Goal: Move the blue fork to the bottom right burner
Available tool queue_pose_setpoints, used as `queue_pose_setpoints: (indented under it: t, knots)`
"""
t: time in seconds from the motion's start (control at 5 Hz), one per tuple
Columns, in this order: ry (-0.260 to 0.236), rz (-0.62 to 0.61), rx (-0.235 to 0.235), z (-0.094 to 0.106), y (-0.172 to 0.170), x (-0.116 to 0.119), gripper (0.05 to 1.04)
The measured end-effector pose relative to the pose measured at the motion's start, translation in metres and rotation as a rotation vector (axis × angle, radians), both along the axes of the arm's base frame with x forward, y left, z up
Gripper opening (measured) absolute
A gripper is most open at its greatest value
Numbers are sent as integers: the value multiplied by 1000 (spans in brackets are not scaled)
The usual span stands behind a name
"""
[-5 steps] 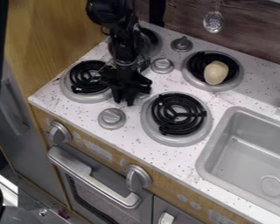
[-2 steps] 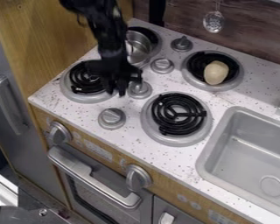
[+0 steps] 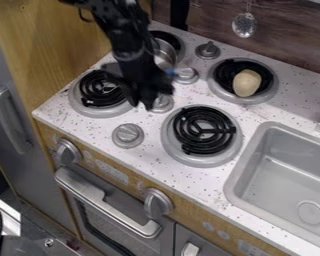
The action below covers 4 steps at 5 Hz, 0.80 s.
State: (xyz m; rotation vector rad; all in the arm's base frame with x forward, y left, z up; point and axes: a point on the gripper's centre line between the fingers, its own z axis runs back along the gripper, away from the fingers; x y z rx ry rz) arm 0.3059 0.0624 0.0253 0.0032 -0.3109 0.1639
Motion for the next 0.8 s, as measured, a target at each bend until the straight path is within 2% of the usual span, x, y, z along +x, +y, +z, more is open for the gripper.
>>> queue_pose_setpoints:
  t: [0.2, 0.4, 0.6, 0.8]
  knots:
    - [76, -28, 46, -10, -18, -19, 258]
    - [96, -7, 64, -24, -27, -25, 258]
    - [153, 1, 75, -45, -37, -28, 257]
    - [163, 13, 90, -60, -45, -24, 238]
